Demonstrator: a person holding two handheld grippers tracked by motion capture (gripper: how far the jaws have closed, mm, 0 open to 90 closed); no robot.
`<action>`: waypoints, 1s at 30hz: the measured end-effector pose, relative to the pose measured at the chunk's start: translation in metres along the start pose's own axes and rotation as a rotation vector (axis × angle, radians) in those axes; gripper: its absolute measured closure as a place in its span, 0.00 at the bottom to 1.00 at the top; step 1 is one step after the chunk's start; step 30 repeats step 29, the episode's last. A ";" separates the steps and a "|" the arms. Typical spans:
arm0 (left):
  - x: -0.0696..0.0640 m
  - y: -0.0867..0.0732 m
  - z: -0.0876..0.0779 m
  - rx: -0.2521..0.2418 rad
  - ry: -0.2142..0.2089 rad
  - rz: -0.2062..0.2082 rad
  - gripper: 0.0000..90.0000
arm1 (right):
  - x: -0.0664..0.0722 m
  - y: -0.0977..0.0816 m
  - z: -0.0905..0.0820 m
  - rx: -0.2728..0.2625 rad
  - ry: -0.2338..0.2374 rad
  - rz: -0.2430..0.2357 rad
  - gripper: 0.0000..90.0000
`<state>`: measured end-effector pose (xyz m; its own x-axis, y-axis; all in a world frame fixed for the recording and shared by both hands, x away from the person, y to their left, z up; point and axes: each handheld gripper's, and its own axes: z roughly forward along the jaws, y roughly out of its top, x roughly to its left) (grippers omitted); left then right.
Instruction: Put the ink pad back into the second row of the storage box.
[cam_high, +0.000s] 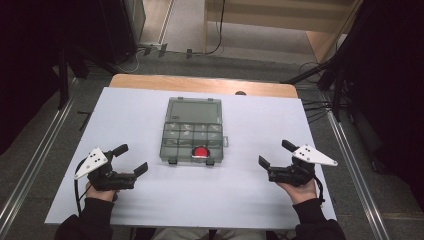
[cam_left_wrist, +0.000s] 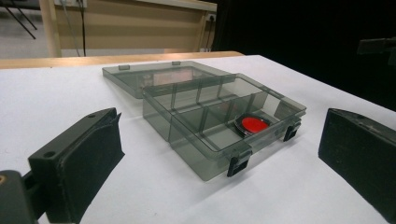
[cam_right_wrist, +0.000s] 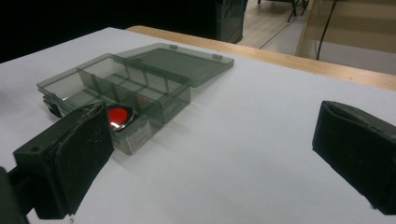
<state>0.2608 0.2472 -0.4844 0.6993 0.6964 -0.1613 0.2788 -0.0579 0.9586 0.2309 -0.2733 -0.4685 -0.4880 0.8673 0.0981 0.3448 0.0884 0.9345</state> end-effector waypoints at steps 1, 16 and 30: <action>0.000 0.000 0.000 -0.001 0.000 -0.002 0.00 | -0.001 -0.003 -0.001 -0.001 -0.001 0.002 0.00; -0.001 -0.003 -0.001 0.006 0.015 0.008 0.00 | -0.006 -0.038 -0.004 0.002 0.002 0.026 0.00; -0.001 -0.002 0.001 0.013 -0.010 0.000 0.00 | -0.004 -0.047 -0.005 -0.016 -0.022 0.032 0.00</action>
